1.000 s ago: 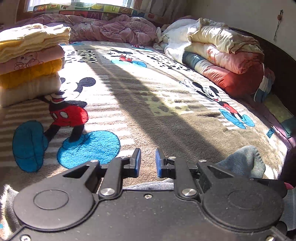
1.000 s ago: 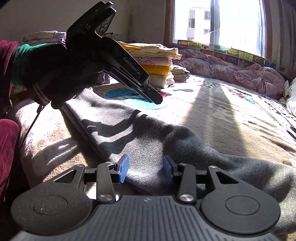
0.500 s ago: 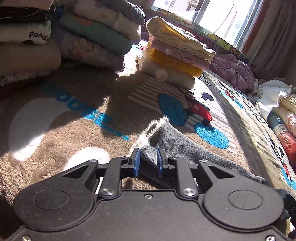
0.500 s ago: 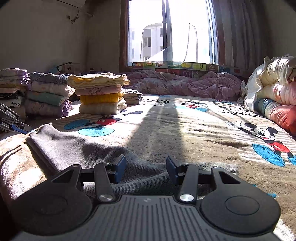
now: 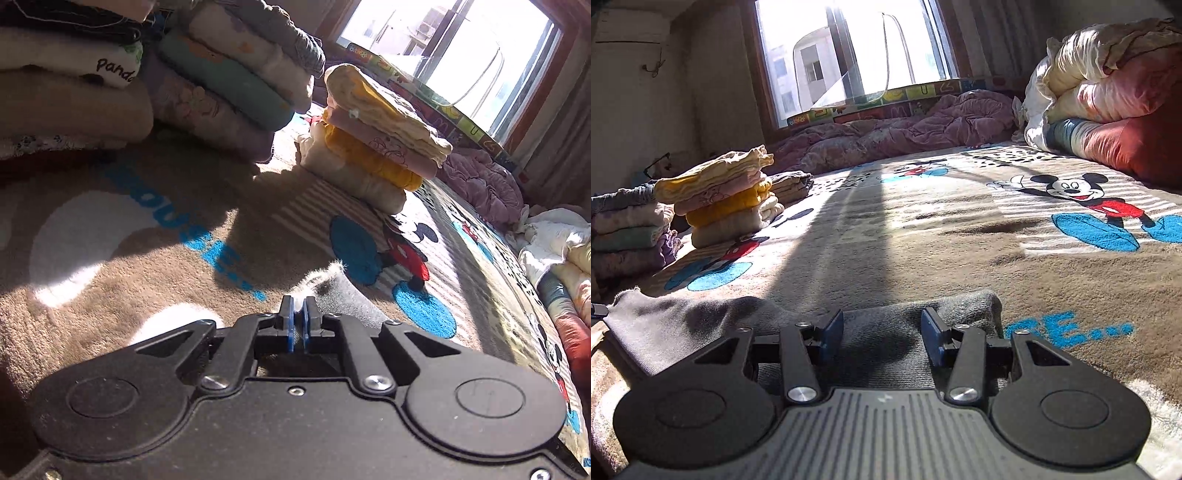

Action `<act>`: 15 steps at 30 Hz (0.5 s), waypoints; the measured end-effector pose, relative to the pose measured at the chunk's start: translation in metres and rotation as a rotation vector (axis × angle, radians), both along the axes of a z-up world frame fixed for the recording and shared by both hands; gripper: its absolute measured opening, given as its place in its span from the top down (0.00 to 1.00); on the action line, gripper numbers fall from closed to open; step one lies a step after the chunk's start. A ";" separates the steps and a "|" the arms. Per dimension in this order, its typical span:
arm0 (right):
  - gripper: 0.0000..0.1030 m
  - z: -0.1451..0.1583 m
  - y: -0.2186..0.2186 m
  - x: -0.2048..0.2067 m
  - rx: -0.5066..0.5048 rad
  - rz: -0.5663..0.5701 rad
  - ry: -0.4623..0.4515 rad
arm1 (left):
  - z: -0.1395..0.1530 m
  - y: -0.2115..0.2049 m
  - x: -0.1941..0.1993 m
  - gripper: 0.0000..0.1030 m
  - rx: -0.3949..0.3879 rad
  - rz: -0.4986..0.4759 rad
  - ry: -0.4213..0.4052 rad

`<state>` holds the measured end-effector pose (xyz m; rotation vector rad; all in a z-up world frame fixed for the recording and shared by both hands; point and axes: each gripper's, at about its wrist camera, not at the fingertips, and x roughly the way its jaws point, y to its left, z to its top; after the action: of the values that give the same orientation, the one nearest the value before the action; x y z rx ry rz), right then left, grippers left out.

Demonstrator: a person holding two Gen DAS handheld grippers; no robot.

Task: Fold clothes

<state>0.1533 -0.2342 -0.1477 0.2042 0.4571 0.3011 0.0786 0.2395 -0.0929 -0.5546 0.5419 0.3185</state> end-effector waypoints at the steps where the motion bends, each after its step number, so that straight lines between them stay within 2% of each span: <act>1: 0.56 0.000 -0.002 0.001 0.017 0.004 0.007 | -0.005 -0.001 0.003 0.96 0.021 -0.004 0.025; 4: 0.54 0.000 -0.007 0.004 0.062 0.015 0.028 | -0.016 -0.003 0.013 0.96 0.064 -0.021 0.084; 8: 0.53 0.002 -0.005 0.003 0.038 0.034 0.022 | -0.020 -0.016 0.030 0.92 0.140 -0.075 0.111; 11: 0.52 0.010 -0.004 -0.004 0.021 0.042 -0.020 | -0.021 -0.031 0.045 0.92 0.215 -0.128 0.116; 13: 0.52 0.020 0.001 -0.014 -0.035 0.072 -0.082 | -0.022 -0.041 0.055 0.86 0.265 -0.163 0.119; 15: 0.53 0.026 0.006 -0.023 -0.090 0.099 -0.126 | -0.022 -0.051 0.065 0.84 0.315 -0.198 0.123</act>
<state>0.1302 -0.2278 -0.1212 0.0738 0.3557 0.3873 0.1435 0.1889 -0.1153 -0.1754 0.6457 0.2436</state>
